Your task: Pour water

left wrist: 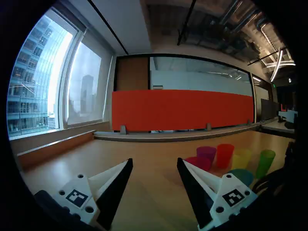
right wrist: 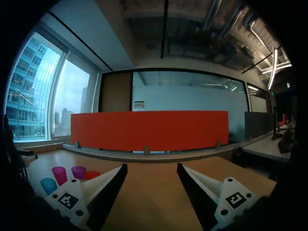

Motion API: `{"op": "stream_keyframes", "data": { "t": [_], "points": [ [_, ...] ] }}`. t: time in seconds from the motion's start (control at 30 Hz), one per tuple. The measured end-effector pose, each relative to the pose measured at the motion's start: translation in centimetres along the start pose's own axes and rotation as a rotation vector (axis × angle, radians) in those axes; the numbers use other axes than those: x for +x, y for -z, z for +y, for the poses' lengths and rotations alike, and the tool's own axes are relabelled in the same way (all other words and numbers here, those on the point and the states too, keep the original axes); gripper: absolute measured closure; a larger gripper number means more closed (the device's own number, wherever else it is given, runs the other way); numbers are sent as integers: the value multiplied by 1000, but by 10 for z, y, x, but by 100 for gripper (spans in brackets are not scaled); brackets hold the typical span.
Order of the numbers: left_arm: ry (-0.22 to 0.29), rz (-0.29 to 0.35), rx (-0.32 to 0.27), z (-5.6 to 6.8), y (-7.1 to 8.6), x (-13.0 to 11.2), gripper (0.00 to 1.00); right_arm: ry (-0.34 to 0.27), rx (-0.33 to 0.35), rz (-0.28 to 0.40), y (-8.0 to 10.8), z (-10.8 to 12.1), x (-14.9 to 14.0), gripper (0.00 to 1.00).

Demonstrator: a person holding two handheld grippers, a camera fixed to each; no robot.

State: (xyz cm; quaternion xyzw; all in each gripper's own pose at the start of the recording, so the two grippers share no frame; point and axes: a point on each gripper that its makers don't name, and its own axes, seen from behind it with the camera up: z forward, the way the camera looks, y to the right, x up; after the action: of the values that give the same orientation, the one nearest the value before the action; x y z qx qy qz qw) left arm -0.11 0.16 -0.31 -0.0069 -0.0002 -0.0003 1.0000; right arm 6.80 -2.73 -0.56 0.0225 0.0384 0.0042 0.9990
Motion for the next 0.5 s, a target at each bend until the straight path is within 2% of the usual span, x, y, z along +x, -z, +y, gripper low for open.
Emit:
{"op": "stream_keyframes", "data": {
  "t": [0.27, 0.5],
  "points": [
    [0, 0, 0, 0, 0, 0, 15, -12, -27, -25, 1, 11, -29, 0],
    [0, 0, 0, 0, 0, 0, 15, -24, -39, -29, 4, 19, -40, 0]
  ]
}}
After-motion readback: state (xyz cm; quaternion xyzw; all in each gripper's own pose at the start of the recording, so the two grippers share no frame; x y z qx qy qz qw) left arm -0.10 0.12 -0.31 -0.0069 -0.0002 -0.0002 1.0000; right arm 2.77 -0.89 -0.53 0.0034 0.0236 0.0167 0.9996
